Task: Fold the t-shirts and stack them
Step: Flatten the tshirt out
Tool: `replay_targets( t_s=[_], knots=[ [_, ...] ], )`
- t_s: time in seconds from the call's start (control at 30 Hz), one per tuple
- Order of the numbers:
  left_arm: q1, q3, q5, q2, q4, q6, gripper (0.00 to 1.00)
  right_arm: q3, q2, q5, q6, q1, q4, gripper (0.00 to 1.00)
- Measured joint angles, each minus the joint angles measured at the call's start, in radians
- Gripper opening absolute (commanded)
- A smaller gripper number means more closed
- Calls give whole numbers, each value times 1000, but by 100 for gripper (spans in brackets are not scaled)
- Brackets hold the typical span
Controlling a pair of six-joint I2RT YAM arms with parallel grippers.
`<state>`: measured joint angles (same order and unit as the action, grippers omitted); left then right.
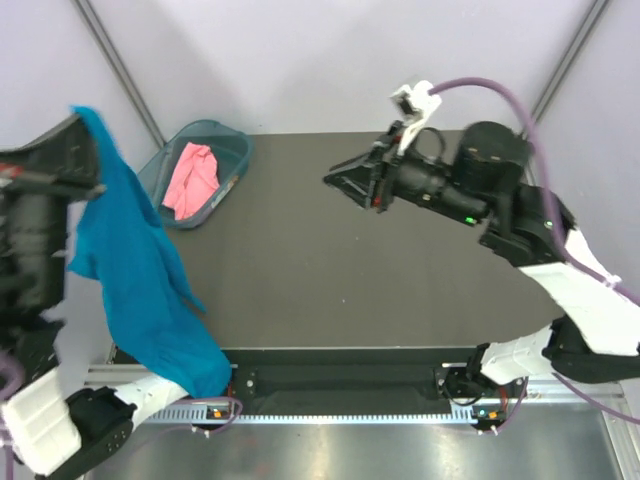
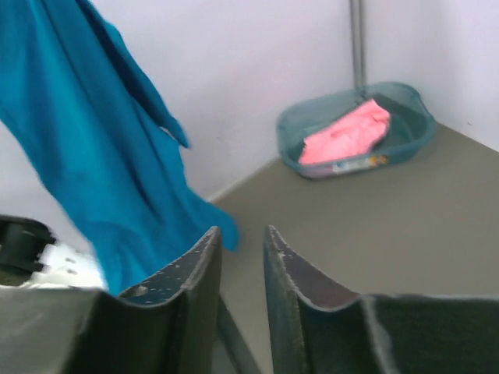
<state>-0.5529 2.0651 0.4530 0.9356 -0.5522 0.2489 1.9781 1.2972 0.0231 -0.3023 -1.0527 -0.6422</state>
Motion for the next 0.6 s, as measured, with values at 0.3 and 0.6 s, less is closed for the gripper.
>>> replay_targets(
  t_s=[0.3, 0.6],
  knots=[
    [1, -347, -161, 143, 45, 70, 0, -195, 40, -127, 20, 48, -102, 28],
    [-126, -322, -388, 753, 294, 203, 0, -612, -292, -225, -95, 428, -274, 28]
  ],
)
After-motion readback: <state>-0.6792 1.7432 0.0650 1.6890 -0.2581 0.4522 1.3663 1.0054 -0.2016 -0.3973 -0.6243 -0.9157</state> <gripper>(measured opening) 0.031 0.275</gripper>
